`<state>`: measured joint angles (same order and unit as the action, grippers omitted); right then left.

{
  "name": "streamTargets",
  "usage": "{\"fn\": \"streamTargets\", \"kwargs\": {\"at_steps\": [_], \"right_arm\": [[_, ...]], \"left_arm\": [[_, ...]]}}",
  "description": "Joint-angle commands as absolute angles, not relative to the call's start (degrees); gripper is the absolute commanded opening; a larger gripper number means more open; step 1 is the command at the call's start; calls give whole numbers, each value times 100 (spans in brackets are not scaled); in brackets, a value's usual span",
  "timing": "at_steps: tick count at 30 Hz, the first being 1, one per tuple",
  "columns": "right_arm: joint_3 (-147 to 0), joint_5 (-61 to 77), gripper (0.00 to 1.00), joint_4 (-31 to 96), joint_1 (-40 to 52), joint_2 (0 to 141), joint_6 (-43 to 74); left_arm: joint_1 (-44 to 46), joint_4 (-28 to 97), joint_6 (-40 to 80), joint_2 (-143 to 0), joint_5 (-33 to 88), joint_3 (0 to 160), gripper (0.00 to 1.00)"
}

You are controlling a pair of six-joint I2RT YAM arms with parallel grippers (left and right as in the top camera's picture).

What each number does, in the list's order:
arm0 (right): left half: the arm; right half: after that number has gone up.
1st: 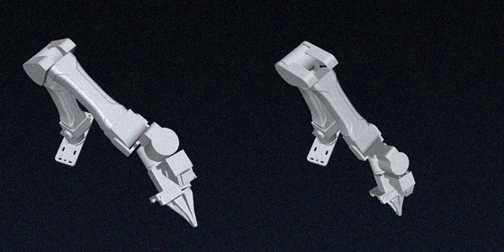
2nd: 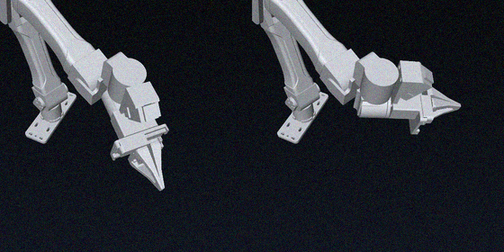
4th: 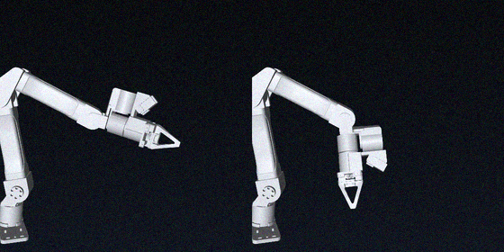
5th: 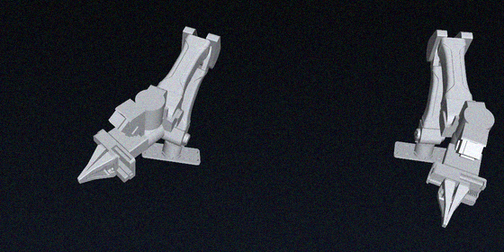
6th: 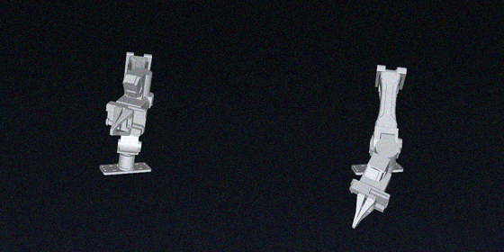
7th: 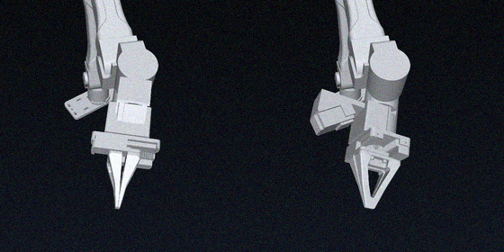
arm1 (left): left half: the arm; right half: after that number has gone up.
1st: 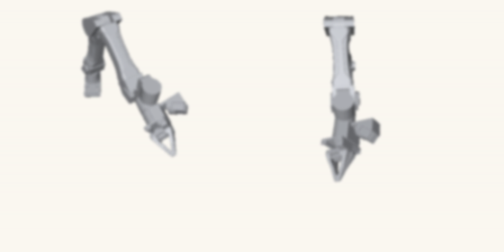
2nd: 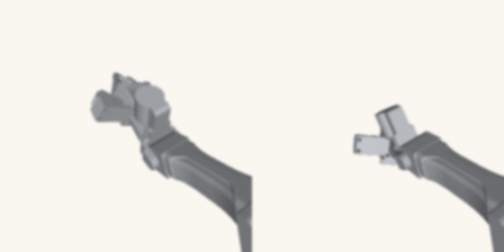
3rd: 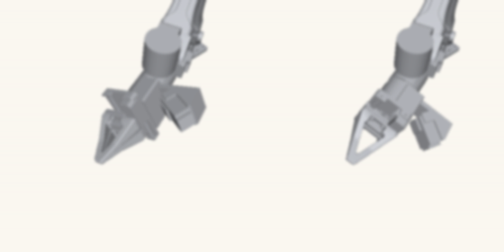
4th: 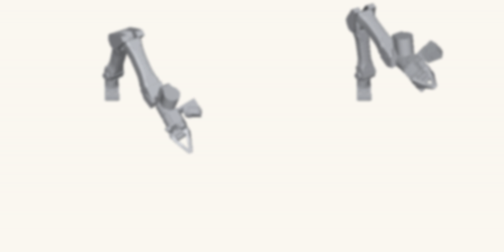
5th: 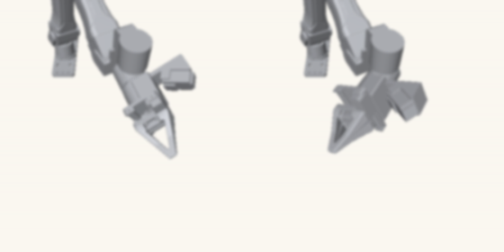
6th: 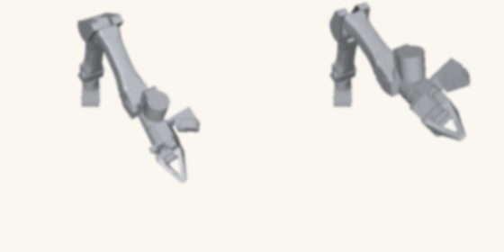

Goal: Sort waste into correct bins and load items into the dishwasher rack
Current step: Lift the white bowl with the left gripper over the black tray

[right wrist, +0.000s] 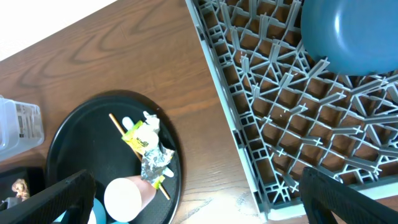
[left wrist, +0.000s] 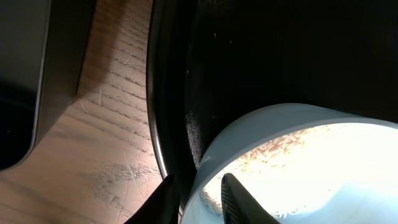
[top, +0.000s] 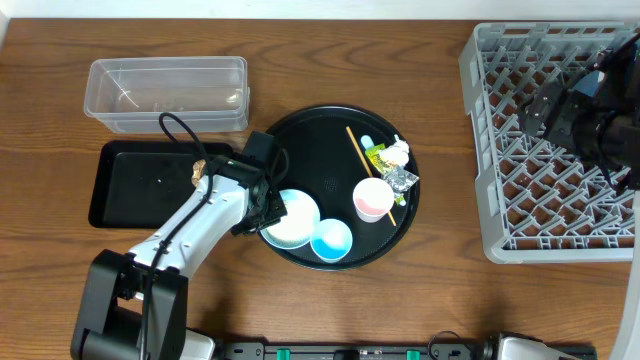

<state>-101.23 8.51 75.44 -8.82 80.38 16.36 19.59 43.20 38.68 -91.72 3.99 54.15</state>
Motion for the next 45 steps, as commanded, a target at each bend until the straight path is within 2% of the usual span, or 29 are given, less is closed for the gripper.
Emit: {"fn": "streamTargets", "kwargs": {"at_steps": [1,9,25,40,45], "right_arm": [[-10121,836,99,7553,-915,7981,1712],[-10121,836,99,7550,-915,7981,1712],[-10121,836,99,7568,-915,7981,1712],[-10121,836,99,7570,-915,7981,1712],[-10121,836,99,7570,-915,7981,1712]], "left_arm": [[1929,4324,3811,-9212,268,5505,19],[1929,4320,3789,-9216,163,5481,6],[1658,4504,3791,-8952,239,5511,6],[1610,4569,3708,-7603,489,5551,6],[1243,4768,3706,-7293,440,5553,6]]}}
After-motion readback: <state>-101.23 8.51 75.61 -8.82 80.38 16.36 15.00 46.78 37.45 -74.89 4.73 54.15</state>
